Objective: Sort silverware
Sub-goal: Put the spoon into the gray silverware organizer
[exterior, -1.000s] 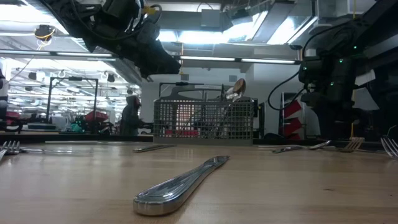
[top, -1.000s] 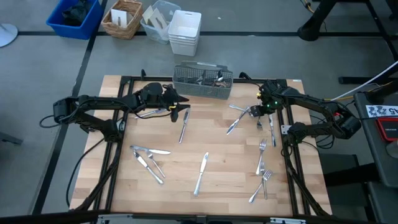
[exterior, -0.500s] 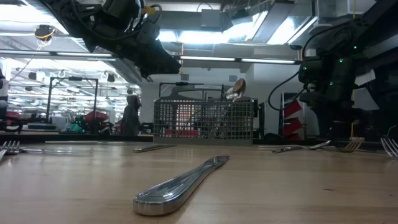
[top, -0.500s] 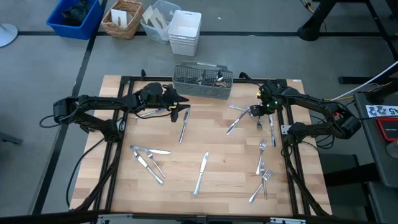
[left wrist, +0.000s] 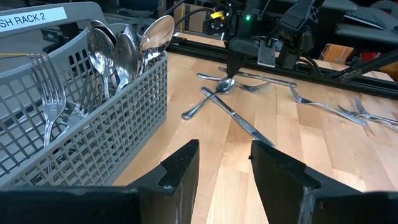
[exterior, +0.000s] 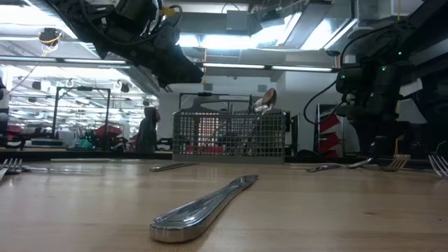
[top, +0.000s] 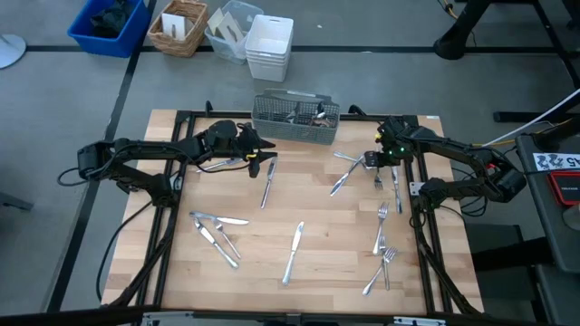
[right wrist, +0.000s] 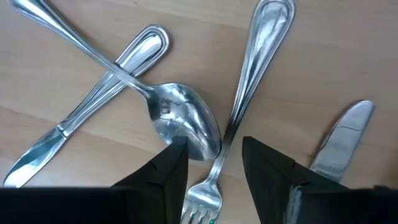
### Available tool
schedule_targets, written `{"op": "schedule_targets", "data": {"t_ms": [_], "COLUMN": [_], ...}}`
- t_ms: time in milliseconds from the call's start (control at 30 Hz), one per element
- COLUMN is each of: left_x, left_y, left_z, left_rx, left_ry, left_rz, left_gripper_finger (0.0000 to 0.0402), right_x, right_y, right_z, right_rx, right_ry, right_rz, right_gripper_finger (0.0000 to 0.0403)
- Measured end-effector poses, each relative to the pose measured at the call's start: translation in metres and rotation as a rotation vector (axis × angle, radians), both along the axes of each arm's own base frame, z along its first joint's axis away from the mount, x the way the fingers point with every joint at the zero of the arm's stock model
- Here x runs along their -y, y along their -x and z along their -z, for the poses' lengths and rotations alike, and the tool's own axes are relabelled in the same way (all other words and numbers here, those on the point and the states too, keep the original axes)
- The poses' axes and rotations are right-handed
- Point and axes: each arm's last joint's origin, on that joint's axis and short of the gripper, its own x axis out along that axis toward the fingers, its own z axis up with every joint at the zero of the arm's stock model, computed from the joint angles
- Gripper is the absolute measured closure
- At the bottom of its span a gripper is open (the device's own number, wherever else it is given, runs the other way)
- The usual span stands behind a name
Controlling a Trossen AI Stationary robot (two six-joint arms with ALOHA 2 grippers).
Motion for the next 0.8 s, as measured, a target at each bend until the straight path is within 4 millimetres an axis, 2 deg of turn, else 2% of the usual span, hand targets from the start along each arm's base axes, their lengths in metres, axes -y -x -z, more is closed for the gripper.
{"op": "schedule_targets", "data": {"t_ms": [333, 500, 800], "left_x": [0.000, 0.000, 0.000], "left_y": [0.000, 0.000, 0.000], "left_z": [0.000, 0.000, 0.000], "left_rx": [-0.002, -0.002, -0.003], "left_ry": [-0.010, -0.009, -0.014], "left_rz": [0.003, 0.003, 0.005], "left_gripper_finger": [0.0263, 0.0263, 0.0263], "right_x": [-0.001, -0.008, -0.010], "right_y": [0.000, -0.005, -0.010], "right_z": [0.000, 0.000, 0.000], "right_rx": [0.014, 0.010, -0.009], "right_ry": [-0.032, -0.060, -0.019], "right_rz": [0.052, 0.045, 0.027], "right_gripper_finger": [0.0249, 0.0249, 0.0249]}}
